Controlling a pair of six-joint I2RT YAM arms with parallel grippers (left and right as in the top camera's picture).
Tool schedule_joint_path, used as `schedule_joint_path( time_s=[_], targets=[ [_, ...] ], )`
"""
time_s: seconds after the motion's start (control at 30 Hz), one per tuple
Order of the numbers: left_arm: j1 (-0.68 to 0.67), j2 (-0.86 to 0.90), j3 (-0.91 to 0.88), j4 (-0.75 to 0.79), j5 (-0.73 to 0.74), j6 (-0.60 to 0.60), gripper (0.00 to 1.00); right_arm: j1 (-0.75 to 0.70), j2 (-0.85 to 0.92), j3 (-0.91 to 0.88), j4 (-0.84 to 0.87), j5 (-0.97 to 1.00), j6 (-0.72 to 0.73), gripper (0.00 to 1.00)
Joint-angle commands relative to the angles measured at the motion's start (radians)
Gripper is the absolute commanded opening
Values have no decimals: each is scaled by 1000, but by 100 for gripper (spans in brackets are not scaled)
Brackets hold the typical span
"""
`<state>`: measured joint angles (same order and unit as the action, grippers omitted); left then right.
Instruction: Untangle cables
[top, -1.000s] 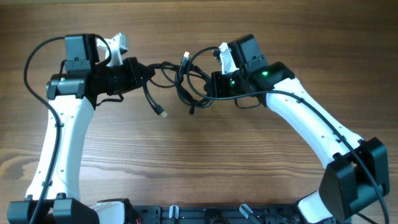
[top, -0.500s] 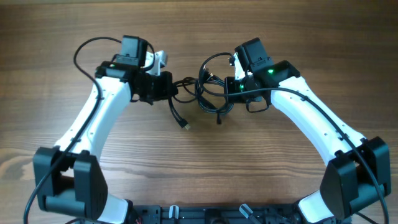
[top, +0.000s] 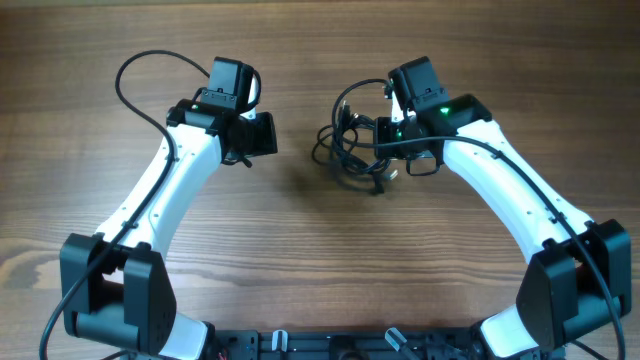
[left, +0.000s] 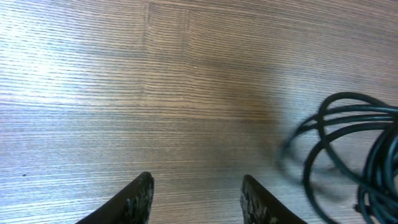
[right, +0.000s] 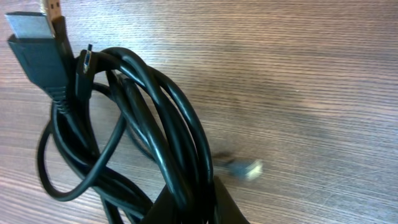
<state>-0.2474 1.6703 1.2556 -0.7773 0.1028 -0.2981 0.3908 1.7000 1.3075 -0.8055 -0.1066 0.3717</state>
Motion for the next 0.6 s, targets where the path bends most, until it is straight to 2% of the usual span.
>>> schedule_joint_path(
  time_s=[0.0,0.17,0.23,0.27,0.3,0.33,0.37,0.4,0.57],
  targets=[
    [5,-23,12,11,-33,-2,47,3,-21,-4,3,2,-8,4],
    [5,-146,27,18,-22,-33,47,3,-21,-4,14,2,-29,4],
    [5,-195,27,18,2,-33,51,3,-21,-4,12,-7,-32,6],
    [5,-213,27,18,15,-33,54,3,-21,-4,10,-8,-32,12],
    [5,-224,27,16,29,-33,56,3,-21,-5,6,-5,-32,26],
    [5,-231,27,14,47,-33,58,3,-21,-4,2,-5,-32,54],
    [5,-232,27,10,72,-33,58,2,-21,-4,-1,-5,-32,66],
    [5,-232,27,6,95,-33,58,2,-21,-4,-3,-5,-31,71],
    [2,-223,26,-2,111,-44,58,-3,-29,-1,-4,-63,-29,73]
  ],
)
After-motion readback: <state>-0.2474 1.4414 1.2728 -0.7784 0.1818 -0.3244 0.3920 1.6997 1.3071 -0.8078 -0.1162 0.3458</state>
